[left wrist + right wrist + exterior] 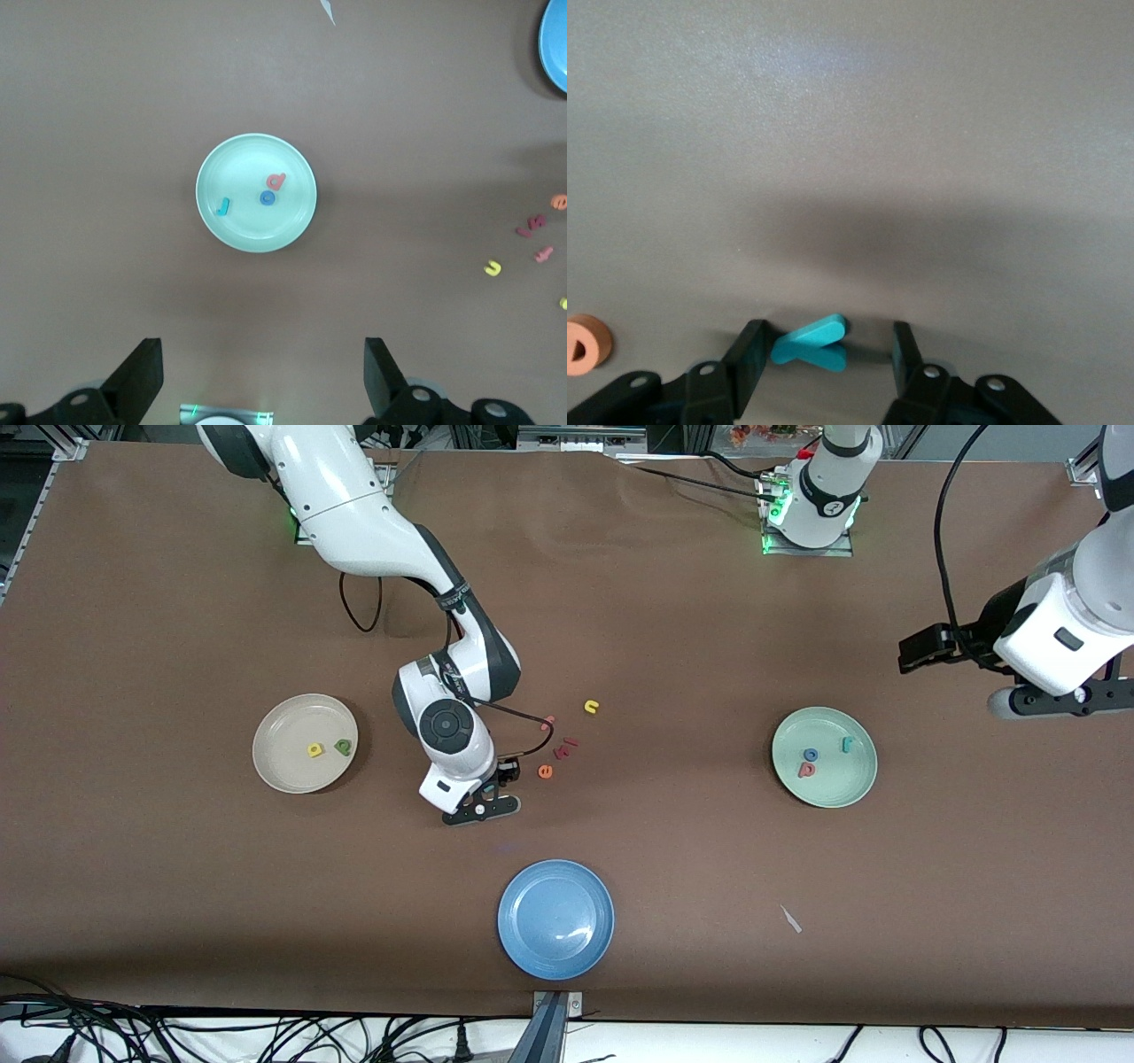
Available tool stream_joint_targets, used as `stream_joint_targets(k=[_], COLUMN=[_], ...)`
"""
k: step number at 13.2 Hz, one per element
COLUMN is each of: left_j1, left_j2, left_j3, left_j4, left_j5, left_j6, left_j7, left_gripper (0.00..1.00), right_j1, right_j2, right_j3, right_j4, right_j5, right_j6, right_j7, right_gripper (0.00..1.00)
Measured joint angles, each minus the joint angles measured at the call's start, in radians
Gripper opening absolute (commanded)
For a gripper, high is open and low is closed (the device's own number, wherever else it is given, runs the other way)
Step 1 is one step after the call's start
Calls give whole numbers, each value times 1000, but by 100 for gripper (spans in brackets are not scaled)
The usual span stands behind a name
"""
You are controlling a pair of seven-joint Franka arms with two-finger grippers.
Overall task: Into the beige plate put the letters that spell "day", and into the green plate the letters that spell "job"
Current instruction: 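Grasp cyan y with the right gripper while the left gripper returns to rest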
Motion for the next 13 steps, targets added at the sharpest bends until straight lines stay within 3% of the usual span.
stream_joint_targets(k=[3,6,8,13], left_j1=[-51,-64,-75,-77], left_j2=[-53,-208,-289,-312], left_j3=[71,119,129,130], left_j4=[-102,-293,-380,-403], left_j5=[-4,-16,-17,-17], left_j6=[141,271,272,252], left_j7=[72,139,140,145], left_gripper=[100,100,100,100], right_j1=[0,0,0,2], right_j2=[0,0,0,0], right_j3=[0,0,0,0], right_j4=[1,2,2,4], right_j5=[0,0,0,1], right_j6=[3,4,4,4], right_j7=[0,0,0,0], right_gripper=[58,55,54,47])
